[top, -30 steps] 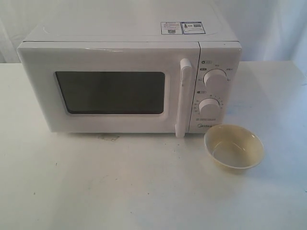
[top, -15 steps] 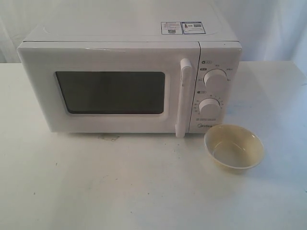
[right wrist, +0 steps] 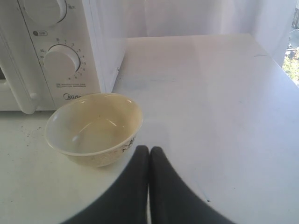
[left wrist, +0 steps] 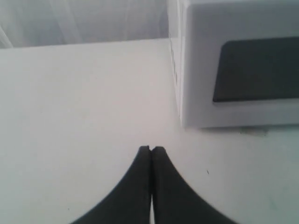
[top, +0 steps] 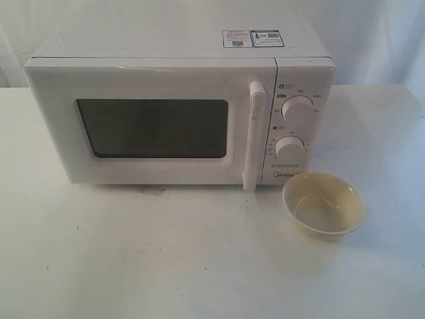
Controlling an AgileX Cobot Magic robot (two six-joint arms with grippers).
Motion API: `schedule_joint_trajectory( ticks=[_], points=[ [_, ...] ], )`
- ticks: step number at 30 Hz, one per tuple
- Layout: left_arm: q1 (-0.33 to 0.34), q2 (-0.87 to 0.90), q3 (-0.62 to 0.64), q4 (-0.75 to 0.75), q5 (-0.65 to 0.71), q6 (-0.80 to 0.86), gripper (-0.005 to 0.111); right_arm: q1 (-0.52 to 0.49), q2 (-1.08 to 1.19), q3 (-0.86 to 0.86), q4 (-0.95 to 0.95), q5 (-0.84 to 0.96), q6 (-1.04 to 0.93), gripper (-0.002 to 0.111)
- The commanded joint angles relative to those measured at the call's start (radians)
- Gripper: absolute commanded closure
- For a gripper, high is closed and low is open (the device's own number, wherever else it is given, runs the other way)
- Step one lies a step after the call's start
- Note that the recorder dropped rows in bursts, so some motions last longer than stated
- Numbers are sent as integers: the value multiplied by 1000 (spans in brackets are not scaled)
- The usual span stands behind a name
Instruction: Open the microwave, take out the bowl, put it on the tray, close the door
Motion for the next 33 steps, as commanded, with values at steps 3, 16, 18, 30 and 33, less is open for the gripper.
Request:
schedule_joint_trajectory(
  ticks=[3, 16, 18, 30, 33],
  points=[
    [36, -65, 144, -8, -251, 1, 107, -1, -6, 4, -10, 0, -3, 108],
    [36, -240, 527, -6, -255, 3, 107, -1, -6, 4, -10, 0, -3, 108],
    [34, -240, 527, 1, -195, 17, 107, -1, -6, 4, -10, 0, -3, 108],
    [3, -240, 527, 1, -195, -78, 107, -1, -6, 4, -10, 0, -3, 108],
    [-9, -240, 527, 1, -195, -78, 107, -1, -6, 4, -10, 0, -3, 108]
  ],
)
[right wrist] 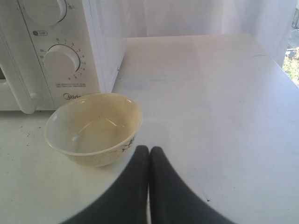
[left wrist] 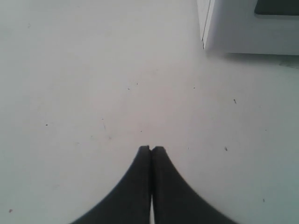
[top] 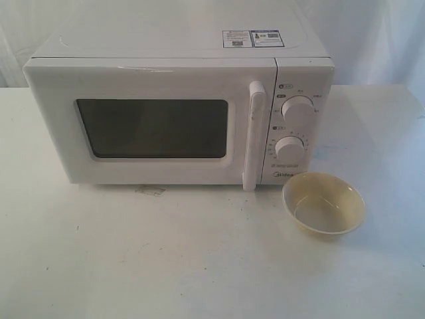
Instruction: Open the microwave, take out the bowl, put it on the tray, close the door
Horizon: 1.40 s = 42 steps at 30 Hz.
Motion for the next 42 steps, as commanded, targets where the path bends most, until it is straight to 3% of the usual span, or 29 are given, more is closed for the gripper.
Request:
schedule_joint_trajectory(
  ticks=[1, 42],
  points=[
    [-25, -4, 3, -3, 6, -23, 107, -1, -6, 4, -10, -2, -3, 108],
    [-3, -4, 3, -8, 6, -90, 107, -1, -6, 4, -10, -2, -3, 108]
  ],
)
